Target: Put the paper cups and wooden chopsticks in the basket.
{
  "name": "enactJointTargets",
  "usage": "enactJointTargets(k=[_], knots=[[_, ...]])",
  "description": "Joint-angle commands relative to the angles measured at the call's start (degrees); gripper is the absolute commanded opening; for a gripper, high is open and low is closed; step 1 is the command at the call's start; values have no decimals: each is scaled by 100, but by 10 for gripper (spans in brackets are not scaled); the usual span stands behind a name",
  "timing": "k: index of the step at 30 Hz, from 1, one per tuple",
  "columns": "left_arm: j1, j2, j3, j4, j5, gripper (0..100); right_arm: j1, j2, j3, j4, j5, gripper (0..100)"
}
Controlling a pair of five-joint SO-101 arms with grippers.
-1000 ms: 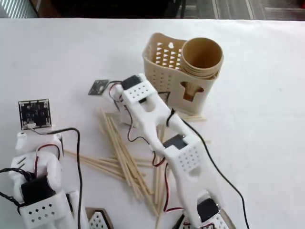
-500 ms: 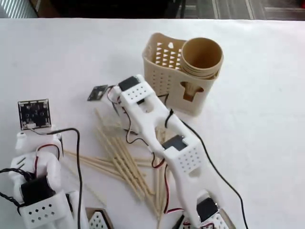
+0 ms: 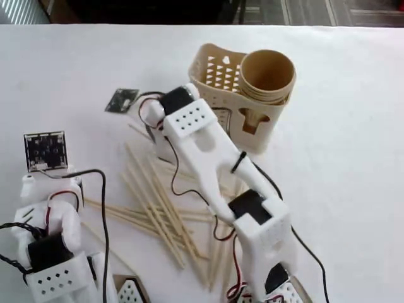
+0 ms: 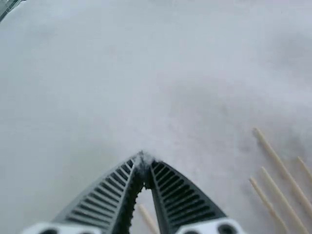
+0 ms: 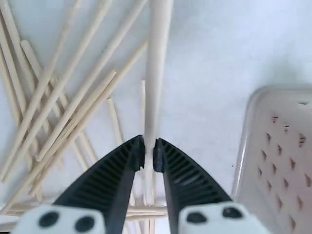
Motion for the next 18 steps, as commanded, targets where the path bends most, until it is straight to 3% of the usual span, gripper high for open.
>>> enactJointTargets(k=[1, 18], knots=[[-40, -92, -18, -123, 0, 23, 66, -848, -114, -277, -202, 18], [-40, -92, -18, -123, 0, 23, 1086, -3002, -114, -3503, -2673, 18]])
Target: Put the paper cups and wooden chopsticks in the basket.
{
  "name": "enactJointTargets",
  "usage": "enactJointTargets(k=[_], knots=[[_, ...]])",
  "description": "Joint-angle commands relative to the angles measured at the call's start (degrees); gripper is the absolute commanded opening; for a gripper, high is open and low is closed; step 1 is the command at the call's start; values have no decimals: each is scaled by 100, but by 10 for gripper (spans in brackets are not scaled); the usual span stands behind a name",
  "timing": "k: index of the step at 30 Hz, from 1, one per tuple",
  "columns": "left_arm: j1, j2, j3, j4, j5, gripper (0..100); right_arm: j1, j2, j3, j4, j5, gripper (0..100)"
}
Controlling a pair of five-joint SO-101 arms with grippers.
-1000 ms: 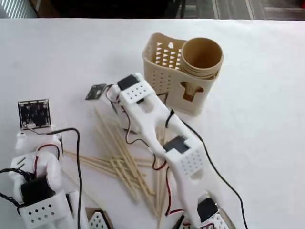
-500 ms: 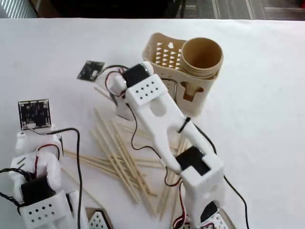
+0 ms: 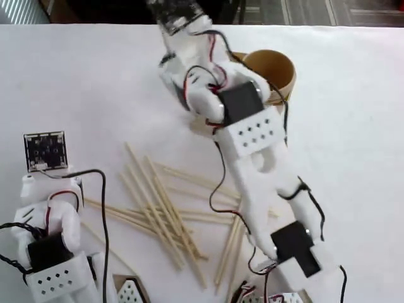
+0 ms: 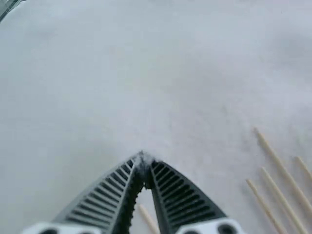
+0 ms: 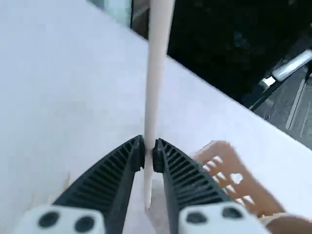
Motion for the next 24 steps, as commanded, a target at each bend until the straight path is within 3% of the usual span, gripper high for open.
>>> enactJointTargets(k=[1, 10, 21, 24], knots=[[-40, -92, -18, -123, 0, 23, 268, -576, -114, -629, -264, 18], [-40, -92, -9, -123, 0, 23, 892, -673, 132, -866, -308, 18], [-40, -92, 176, -396, 0, 23, 954, -497, 1108, -716, -273, 21], [-40, -92, 360, -703, 0, 23, 1033, -488, 1099, -585, -273, 88]])
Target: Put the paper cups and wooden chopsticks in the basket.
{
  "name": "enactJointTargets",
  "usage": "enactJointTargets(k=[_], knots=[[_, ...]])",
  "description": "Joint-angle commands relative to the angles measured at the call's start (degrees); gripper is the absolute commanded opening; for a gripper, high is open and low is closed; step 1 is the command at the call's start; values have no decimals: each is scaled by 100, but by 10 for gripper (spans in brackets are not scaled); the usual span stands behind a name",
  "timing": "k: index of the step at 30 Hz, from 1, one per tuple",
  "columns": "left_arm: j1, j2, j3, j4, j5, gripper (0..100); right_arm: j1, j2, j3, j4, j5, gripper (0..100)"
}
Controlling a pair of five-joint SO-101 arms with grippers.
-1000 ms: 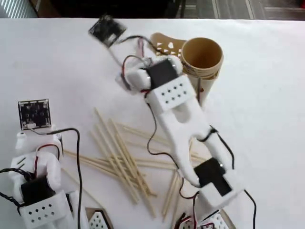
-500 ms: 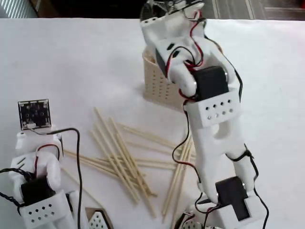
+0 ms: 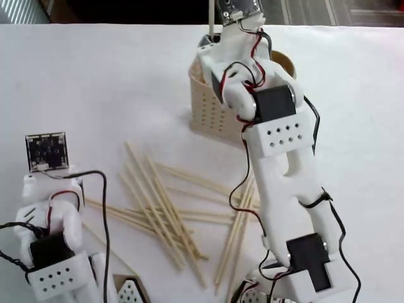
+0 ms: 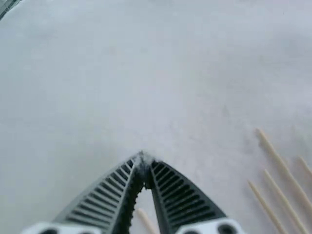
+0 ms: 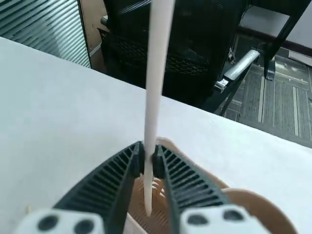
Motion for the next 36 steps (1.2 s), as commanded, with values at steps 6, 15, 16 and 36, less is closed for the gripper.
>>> enactJointTargets(k=[6, 15, 16, 36], knots=[[-40, -92, 53, -360, 0, 23, 75, -242, -413, 980, -35, 118], [-40, -92, 53, -360, 0, 23, -374, -549, -791, 3512, -44, 95], [-40, -92, 53, -360, 0, 23, -400, -532, -791, 3802, -62, 96], [-40, -92, 53, -352, 0, 23, -620, -1033, 3341, 4066, -985, 190]])
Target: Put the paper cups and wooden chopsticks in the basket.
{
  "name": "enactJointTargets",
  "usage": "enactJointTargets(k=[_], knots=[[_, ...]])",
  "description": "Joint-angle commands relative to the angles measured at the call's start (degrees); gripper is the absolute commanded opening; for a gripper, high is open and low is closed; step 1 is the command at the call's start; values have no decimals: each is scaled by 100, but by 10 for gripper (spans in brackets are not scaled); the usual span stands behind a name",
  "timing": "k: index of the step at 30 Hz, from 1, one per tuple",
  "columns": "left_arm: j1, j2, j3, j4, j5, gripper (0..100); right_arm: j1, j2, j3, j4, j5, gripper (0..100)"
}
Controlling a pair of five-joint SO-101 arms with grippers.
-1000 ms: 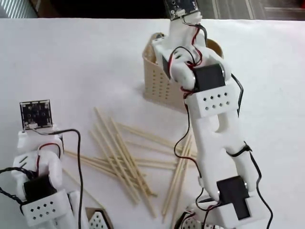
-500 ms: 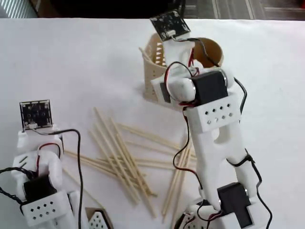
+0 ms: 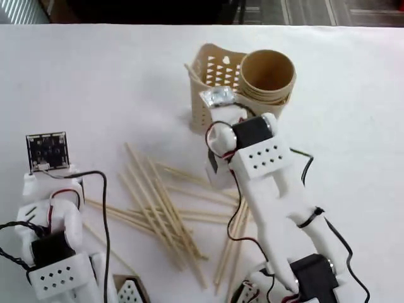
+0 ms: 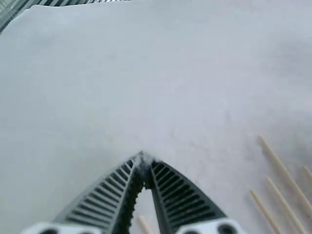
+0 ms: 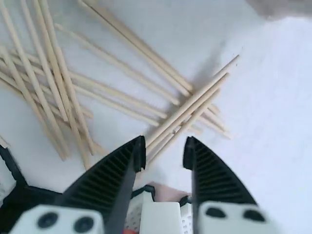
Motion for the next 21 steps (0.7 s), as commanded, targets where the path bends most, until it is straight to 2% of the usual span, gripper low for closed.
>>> enactJointTargets(k=[1, 6, 13, 21], knots=[[-40, -92, -35, -105, 0, 23, 13, -22, 387, -207, -35, 197], [-40, -92, -35, -105, 0, 23, 470, 426, 853, -1059, -35, 198], [-40, -92, -35, -105, 0, 23, 1051, 1385, 993, -1666, 9, 198], [-40, -92, -35, -105, 0, 23, 1042, 2229, 993, -2079, -26, 198]])
